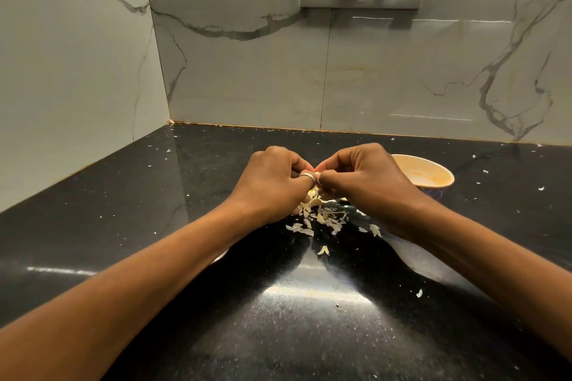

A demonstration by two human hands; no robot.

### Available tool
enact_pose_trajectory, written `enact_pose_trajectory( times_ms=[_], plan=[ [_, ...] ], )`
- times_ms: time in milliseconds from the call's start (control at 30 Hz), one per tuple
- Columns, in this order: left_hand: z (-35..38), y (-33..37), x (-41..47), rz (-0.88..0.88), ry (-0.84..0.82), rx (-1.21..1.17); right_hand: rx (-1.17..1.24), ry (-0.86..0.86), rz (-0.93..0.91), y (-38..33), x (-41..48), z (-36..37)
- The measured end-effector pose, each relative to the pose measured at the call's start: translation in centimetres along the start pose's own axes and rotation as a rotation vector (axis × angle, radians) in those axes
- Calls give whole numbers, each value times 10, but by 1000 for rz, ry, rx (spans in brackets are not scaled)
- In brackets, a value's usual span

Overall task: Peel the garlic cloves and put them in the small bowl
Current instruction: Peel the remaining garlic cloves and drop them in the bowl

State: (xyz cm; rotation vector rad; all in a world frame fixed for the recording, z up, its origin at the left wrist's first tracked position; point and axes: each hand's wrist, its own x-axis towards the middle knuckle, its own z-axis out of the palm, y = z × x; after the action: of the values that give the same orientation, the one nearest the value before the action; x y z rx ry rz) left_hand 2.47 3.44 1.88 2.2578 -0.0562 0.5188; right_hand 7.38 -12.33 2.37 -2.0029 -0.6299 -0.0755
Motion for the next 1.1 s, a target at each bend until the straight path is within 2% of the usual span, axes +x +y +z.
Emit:
enact_pose_trajectory(
  times_ms=[167, 367, 567, 733, 867, 1000, 1100],
  plan=[
    [2, -3, 1, 117, 71, 100, -72, 47, -57, -2, -2, -1],
    [0, -5, -1, 261, 139, 376, -69, 48, -76, -3, -3, -1],
    [0, 0, -3, 306, 147, 540, -77, 39, -100, -3, -4, 1],
    [0, -3, 2, 218, 150, 313, -16, 0, -85, -4, -3, -2],
    [-6, 1, 1, -45, -14, -90, -21, -11, -94, -3, -1, -4],
    [-11, 6, 1, -251, -134, -449, 218, -80, 6, -5, -1, -8],
    [-13, 7, 3, -287, -153, -556, 410, -109, 103, -5, -1, -9]
  ],
)
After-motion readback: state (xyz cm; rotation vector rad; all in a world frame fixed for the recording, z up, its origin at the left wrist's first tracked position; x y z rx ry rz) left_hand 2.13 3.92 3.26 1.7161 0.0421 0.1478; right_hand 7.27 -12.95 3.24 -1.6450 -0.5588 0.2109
